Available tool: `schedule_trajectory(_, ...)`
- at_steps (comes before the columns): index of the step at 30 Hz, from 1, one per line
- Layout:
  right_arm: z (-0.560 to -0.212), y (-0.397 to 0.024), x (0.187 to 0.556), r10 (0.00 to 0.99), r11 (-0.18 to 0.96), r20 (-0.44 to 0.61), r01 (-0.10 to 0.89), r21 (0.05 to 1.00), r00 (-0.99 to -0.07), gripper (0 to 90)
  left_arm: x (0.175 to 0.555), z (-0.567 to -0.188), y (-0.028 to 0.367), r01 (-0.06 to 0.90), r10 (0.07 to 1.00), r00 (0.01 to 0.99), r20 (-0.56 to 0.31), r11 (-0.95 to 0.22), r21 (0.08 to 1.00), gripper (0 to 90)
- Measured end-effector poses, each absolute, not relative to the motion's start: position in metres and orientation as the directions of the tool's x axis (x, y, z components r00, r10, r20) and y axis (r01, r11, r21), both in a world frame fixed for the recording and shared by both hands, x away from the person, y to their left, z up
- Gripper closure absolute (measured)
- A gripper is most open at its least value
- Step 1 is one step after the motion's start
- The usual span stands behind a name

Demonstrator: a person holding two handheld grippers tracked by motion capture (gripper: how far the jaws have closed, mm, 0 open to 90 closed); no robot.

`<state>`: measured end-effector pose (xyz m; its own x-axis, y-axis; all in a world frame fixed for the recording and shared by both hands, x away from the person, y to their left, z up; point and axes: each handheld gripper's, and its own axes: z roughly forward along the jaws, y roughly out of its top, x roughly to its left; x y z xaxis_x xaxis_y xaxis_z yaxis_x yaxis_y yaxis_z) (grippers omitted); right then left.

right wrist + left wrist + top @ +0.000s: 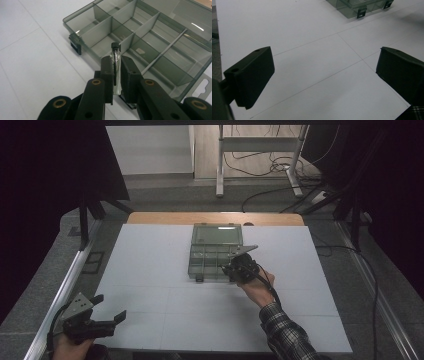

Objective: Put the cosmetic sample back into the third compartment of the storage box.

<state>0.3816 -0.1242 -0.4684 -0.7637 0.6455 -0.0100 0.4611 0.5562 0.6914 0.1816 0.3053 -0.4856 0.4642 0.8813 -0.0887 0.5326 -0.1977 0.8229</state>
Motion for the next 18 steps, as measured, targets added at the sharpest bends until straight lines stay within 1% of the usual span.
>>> schedule_trajectory(18,-0.470,-0.124,0.409,0.685,0.529,-0.010,0.487,0.695,-0.729,80.6,0.182,-0.486,0.306,0.533,0.881,0.465,-0.090,-0.197,0.823,2.2)
